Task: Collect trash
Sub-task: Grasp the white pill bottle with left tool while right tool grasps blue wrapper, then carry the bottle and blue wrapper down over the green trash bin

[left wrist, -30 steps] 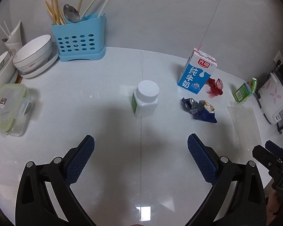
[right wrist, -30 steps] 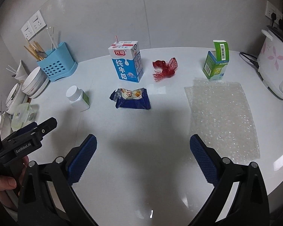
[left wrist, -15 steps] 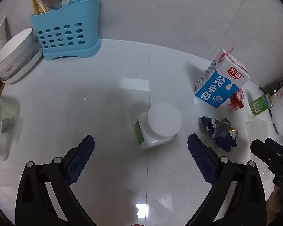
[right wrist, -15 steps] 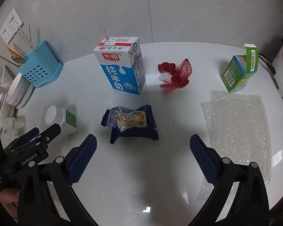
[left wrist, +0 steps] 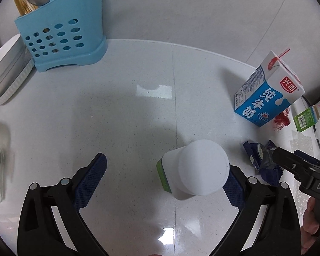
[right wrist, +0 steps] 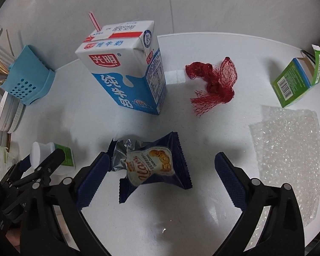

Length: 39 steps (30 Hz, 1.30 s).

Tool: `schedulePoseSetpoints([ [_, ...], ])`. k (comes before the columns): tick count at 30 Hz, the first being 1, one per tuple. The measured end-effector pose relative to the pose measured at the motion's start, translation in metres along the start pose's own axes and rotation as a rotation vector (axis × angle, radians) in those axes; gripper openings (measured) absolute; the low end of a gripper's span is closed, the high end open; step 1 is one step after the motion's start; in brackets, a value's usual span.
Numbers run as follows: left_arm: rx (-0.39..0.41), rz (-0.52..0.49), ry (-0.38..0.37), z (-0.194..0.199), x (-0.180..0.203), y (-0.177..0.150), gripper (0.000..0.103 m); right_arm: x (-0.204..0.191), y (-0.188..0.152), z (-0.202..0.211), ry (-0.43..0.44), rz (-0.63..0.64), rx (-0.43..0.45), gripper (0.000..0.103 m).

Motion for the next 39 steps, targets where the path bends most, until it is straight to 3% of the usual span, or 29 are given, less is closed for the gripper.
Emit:
schedulePoseSetpoints([
  [8, -0.004, -0.038, -0.010, -0.010, 0.006, 0.013, 0.081, -0.009, 0.002, -0.015, 0.002, 0.005, -0.028, 0.082],
  [11, -0.006, -0.054, -0.017, -0.012, 0.010, 0.016, 0.068, -0.009, 0.002, -0.018, 0.001, 0.002, -0.032, 0.074],
  [13, -0.011, -0.067, -0.021, -0.013, 0.013, 0.019, 0.053, -0.009, 0.001, -0.019, -0.001, 0.007, -0.033, 0.065],
  [14, -0.015, -0.075, -0.019, -0.014, 0.014, 0.020, 0.051, -0.009, 0.000, -0.020, -0.005, 0.010, -0.037, 0.062],
  [22, 0.006, -0.096, 0.026, -0.015, 0.012, 0.023, 0.050, -0.006, -0.009, -0.021, -0.042, 0.024, -0.010, 0.033],
  [25, 0.002, -0.089, 0.021, -0.015, 0.006, 0.023, 0.049, -0.004, -0.012, -0.020, -0.054, 0.027, -0.001, 0.028],
  [31, 0.004, -0.094, 0.025, -0.011, 0.009, 0.009, 0.049, -0.002, -0.020, -0.013, -0.013, 0.024, 0.019, 0.027],
  [39, 0.015, -0.098, 0.026, 0.004, 0.003, -0.007, 0.048, 0.000, -0.027, 0.007, -0.021, 0.036, 0.054, 0.027],
])
Point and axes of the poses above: each gripper's, at about its wrist camera, not at the fingertips, and z roughly against the way its jaws point, x to its right, y to its top, the point moved 9 cm from there along -z, roughly the way its jaws point, and after that the axes turned 15 degrees about -x, right-handed, at the moved point
